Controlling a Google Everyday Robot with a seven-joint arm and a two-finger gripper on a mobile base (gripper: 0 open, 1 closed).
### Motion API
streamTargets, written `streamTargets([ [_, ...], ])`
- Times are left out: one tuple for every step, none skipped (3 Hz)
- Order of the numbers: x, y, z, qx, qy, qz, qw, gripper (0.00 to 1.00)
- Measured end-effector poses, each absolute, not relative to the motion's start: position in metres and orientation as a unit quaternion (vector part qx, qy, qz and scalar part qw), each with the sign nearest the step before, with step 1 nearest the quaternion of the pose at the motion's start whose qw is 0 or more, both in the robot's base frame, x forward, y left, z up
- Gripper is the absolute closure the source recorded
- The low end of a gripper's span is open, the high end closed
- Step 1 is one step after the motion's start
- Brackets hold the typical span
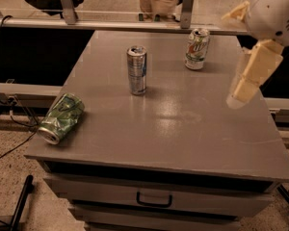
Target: Knock redbull can over
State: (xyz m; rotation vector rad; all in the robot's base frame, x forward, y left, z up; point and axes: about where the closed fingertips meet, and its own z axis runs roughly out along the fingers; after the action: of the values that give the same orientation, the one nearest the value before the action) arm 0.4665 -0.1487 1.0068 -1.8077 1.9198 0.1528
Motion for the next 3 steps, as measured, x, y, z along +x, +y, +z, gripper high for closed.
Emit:
streamTargets([
  [0.4896,-0.0575,1.0700,-0.696,0.623,0.110,0.340,0.00],
  [0.4904,-0.0571,1.0696,-0.696,0.623,0.109,0.340,0.00],
  [0.4904,-0.0571,1.0696,-0.696,0.623,0.109,0.340,0.00],
])
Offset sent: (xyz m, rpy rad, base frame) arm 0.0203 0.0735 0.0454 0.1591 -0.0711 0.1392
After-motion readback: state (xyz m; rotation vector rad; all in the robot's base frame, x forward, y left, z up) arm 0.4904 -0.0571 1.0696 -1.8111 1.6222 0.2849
